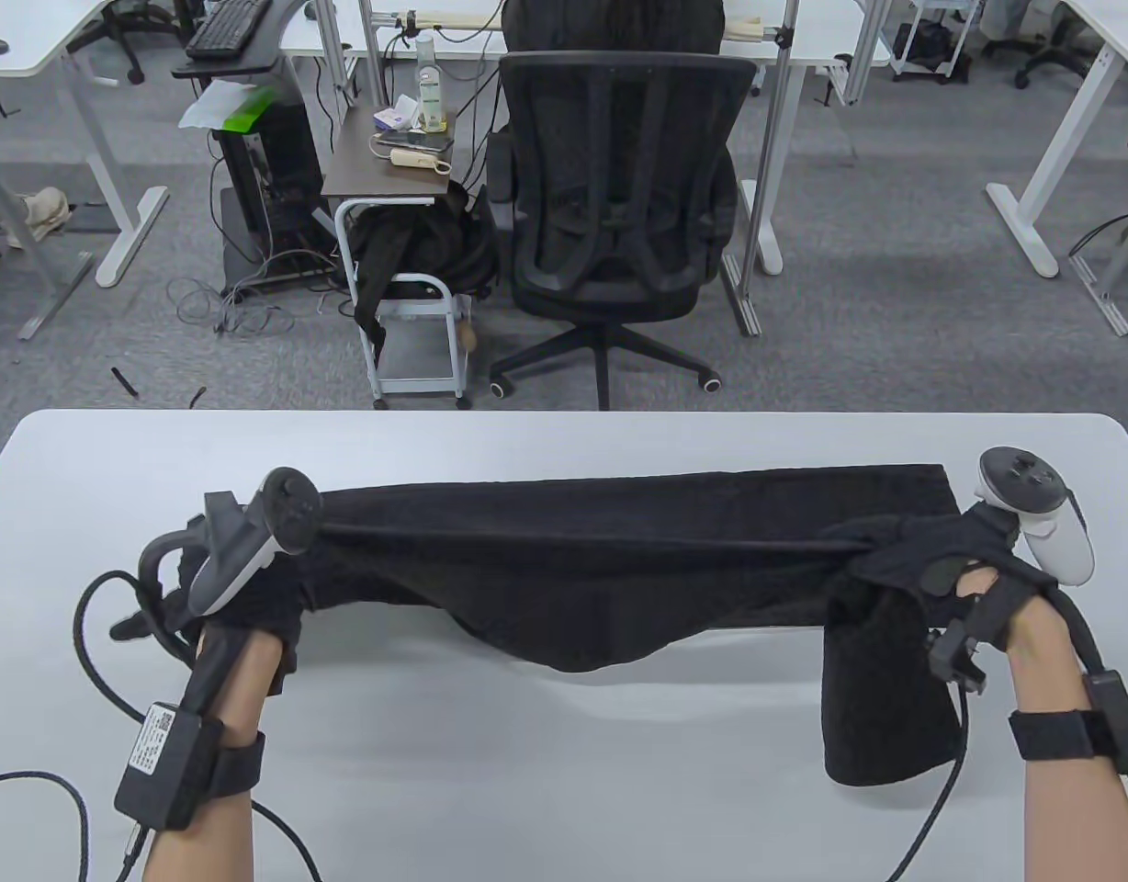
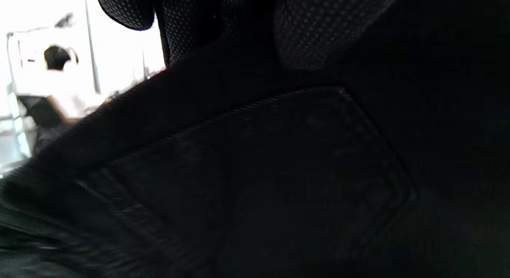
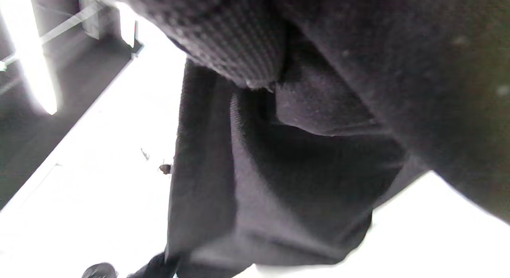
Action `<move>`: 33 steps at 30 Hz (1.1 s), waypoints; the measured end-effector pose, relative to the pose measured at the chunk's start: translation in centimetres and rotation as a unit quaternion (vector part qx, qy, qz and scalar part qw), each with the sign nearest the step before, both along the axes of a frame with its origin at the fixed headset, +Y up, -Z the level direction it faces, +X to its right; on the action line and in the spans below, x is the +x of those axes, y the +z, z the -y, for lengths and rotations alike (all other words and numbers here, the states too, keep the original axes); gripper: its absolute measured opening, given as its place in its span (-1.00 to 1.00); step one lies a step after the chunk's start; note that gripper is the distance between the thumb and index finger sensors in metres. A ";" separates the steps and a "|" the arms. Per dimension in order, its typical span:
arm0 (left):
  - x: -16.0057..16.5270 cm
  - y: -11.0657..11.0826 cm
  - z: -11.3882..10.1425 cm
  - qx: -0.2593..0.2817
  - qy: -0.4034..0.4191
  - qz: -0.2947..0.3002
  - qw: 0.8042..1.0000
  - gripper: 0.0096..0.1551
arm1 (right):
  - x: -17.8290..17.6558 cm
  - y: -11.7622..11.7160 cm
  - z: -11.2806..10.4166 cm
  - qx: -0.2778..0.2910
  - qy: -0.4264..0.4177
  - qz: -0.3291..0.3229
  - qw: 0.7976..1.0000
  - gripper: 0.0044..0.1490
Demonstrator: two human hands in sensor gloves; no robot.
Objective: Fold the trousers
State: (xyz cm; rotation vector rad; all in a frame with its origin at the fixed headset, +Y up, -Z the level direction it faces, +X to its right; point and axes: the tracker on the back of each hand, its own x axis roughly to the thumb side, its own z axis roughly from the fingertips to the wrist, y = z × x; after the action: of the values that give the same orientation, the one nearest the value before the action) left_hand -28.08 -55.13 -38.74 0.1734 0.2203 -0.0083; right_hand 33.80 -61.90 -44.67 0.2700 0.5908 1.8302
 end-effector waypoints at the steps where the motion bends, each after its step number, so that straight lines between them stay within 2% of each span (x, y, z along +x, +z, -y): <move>1: 0.2 -0.2 0.0 0.027 0.000 0.007 1.000 -0.54 | 0.4 -0.5 0.2 -0.001 0.002 0.029 1.000 -0.44; 2: 0.5 -0.6 0.3 0.050 0.002 0.016 0.999 -0.54 | 1.3 -1.3 0.6 0.010 0.055 0.097 0.994 -0.42; 3: 0.7 -0.9 0.8 0.061 0.003 0.020 0.998 -0.54 | 1.5 -1.6 0.8 0.016 0.081 0.119 0.989 -0.41; 4: 1.1 -1.6 1.8 0.068 0.003 0.028 0.997 -0.54 | 1.8 -2.4 1.7 0.029 0.151 0.171 0.973 -0.41; 7: 2.2 -3.7 5.0 0.040 0.004 0.037 0.998 -0.54 | 1.7 -3.5 3.8 0.061 0.208 0.241 0.946 -0.44; 8: 2.6 -4.5 6.4 0.021 0.005 0.032 0.999 -0.54 | 1.3 -4.0 5.0 0.077 0.230 0.276 0.930 -0.44; 12: 3.5 -7.2 10.5 -0.032 -0.001 0.024 0.999 -0.53 | -0.1 -5.0 7.8 0.102 0.286 0.326 0.895 -0.39; 17: 4.4 -9.0 14.9 -0.098 -0.003 0.011 0.995 -0.49 | -1.9 -6.6 12.1 0.082 0.342 0.302 0.886 -0.37; 18: 4.4 -9.3 16.1 -0.122 -0.003 0.006 0.993 -0.48 | -2.2 -7.0 13.7 0.066 0.352 0.293 0.887 -0.37; 22: 3.6 -9.5 19.4 -0.188 0.010 -0.023 0.982 -0.43 | -2.7 -7.5 17.5 0.025 0.391 0.261 0.882 -0.37; 24: 2.9 -9.4 20.4 -0.198 0.029 -0.033 0.979 -0.41 | -2.7 -7.5 18.2 0.019 0.391 0.255 0.884 -0.37; 26: 2.4 -9.2 21.1 -0.210 0.050 -0.039 0.976 -0.42 | -3.0 -7.2 18.1 0.042 0.400 0.252 0.880 -0.38; 28: 2.4 -8.9 20.8 -0.192 0.042 -0.028 0.980 -0.45 | -3.2 -6.8 17.9 0.045 0.416 0.228 0.879 -0.38; 31: 2.5 -8.3 20.1 -0.242 -0.005 -0.026 0.970 -0.49 | -3.0 -5.4 17.4 0.045 0.418 0.195 0.886 -0.41; 33: 2.0 -7.7 19.6 -0.262 0.012 -0.031 0.965 -0.50 | -3.0 -4.4 17.0 0.024 0.418 0.155 0.895 -0.41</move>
State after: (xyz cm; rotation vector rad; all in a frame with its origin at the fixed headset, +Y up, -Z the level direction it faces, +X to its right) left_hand -26.09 -74.70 -46.46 -0.3578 0.2761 -0.0483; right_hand 30.81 -78.90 -49.09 -0.3024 0.4628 2.6492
